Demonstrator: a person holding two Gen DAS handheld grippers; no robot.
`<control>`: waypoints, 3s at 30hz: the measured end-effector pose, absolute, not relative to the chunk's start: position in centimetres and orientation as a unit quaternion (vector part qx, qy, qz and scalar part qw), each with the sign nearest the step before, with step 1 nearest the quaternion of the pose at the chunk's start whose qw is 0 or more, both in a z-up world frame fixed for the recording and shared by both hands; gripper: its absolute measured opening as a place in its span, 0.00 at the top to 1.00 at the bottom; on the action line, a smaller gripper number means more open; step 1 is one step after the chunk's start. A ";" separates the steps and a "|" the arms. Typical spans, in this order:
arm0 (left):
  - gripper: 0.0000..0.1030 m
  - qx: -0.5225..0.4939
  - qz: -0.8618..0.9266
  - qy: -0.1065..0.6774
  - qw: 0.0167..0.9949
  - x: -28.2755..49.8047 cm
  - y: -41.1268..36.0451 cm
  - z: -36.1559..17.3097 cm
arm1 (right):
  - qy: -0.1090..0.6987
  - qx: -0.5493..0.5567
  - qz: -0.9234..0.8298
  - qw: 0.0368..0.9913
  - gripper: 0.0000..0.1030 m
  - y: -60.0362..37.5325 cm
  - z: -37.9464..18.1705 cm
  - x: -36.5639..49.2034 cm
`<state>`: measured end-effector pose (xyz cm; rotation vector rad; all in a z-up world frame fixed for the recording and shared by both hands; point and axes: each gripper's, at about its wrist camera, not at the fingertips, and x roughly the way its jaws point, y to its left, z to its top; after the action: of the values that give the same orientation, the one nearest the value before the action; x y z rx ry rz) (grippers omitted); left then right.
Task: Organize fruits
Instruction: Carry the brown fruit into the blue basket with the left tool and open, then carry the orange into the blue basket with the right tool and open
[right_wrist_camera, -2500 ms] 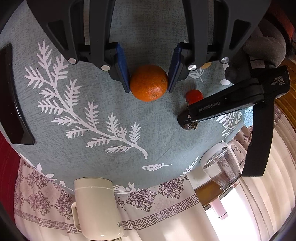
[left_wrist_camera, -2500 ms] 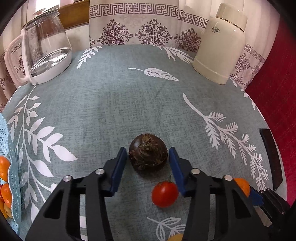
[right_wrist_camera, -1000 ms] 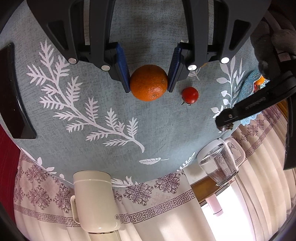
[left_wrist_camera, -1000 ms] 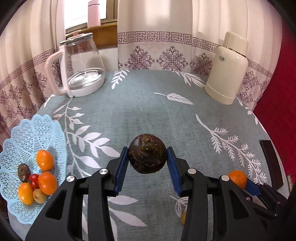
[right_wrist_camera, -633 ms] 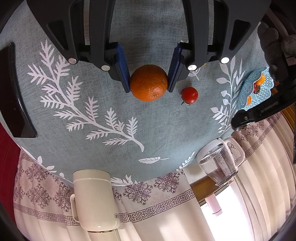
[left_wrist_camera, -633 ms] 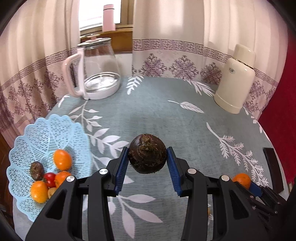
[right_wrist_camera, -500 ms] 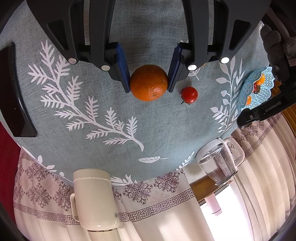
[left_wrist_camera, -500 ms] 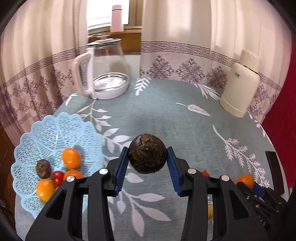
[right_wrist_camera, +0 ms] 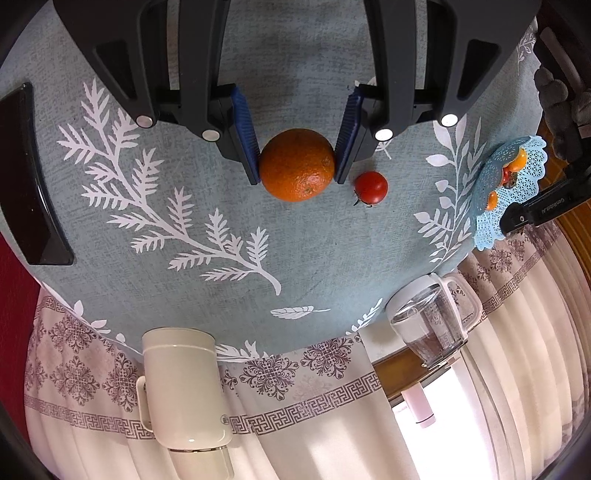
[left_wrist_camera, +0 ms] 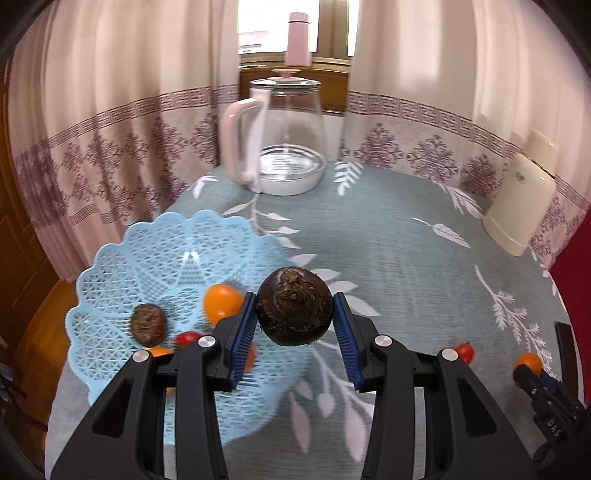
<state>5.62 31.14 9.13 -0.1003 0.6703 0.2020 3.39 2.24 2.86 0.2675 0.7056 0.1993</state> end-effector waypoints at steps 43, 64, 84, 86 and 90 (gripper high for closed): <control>0.26 -0.074 0.247 0.298 0.919 0.8 39.1 7.8 | 0.339 0.115 0.088 0.930 0.61 2.6 2.8 3.3; 0.20 -0.078 0.266 0.254 0.926 -2.1 38.0 6.2 | 0.337 0.068 0.149 0.927 0.61 9.9 6.1 3.0; 0.19 -0.108 0.262 0.260 0.923 -2.3 39.3 6.3 | 0.335 -0.034 0.263 0.904 0.61 25.4 9.0 6.7; 0.19 -0.112 0.262 0.263 0.922 -2.3 39.6 6.2 | 0.339 -0.037 0.265 0.902 0.61 26.1 8.8 7.1; 0.19 -0.118 0.263 0.266 0.920 -2.3 40.1 6.1 | 0.349 -0.040 0.273 0.896 0.60 27.2 8.4 8.0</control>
<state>-2.30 40.08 6.12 -0.2429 0.5464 0.5405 7.98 27.23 8.40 -0.0827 0.7226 0.5660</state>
